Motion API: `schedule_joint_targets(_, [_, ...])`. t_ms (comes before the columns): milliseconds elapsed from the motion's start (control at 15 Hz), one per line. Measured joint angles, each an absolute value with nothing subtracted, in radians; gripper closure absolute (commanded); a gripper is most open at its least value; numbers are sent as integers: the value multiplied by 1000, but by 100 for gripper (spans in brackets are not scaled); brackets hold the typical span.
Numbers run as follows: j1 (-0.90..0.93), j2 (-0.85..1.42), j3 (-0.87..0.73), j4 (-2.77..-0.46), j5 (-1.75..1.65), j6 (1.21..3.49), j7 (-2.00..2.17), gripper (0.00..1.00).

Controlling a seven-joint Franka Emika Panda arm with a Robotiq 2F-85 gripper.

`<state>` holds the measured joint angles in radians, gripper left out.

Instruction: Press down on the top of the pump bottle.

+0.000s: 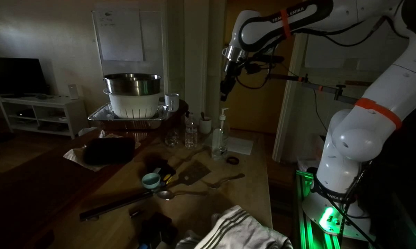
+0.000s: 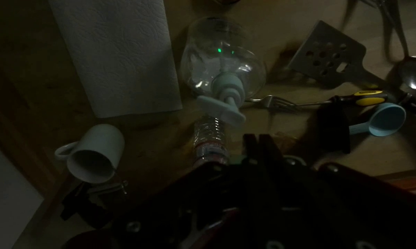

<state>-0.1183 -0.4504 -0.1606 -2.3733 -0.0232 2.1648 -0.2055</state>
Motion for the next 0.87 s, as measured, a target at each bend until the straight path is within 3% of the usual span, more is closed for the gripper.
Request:
schedule_joint_targets(533, [-123,-511,-132,-2350,-101,2078,-183,1])
schedule_joint_targets(600, [-123,-516,-130,-2349,-112,2071,-182,0])
schedule_joint_targets(667, [-123,-521,-129,-2349,-125,2070,-182,10])
schedule_joint_targets(733, [-123,-524,-129,-2349,-135,2070,-182,3])
schedule_joint_targets(867, [-123,-529,-129,-2349,-143,2070,-183,0])
